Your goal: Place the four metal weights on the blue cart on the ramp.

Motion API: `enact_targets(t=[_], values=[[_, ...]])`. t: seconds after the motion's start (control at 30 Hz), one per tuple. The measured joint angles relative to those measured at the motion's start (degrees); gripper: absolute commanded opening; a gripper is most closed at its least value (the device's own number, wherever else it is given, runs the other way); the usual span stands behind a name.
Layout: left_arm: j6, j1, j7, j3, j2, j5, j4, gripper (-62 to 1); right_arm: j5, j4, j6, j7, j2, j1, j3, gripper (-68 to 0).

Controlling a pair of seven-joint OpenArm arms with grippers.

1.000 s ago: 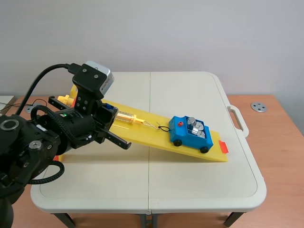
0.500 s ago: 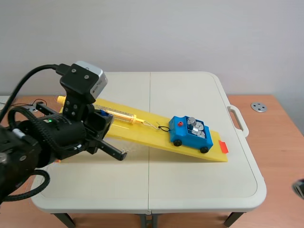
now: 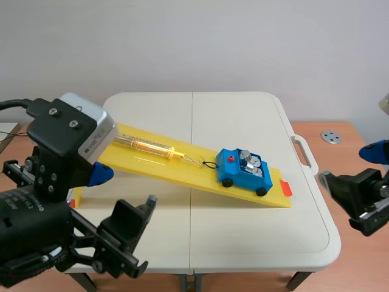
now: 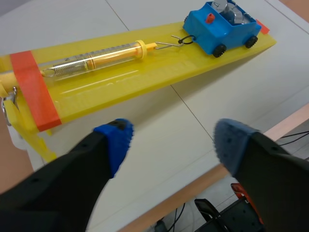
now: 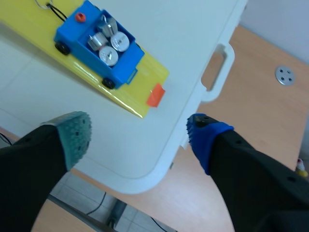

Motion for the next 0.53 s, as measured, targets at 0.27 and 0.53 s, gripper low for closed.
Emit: enact_targets(t=[0.27, 0.53], values=[[0.1, 3.5, -2.4, 0.0, 0.0, 0.0, 0.1, 1.4, 0.1, 0.0, -0.9, 2.3, -3.8, 0.3, -5.7, -1.5], [1.6, 3.4, -3.0, 0.0, 0.0, 0.0, 0.1, 1.4, 0.1, 0.0, -1.7, 2.3, -4.4, 0.3, -7.6, -1.6]])
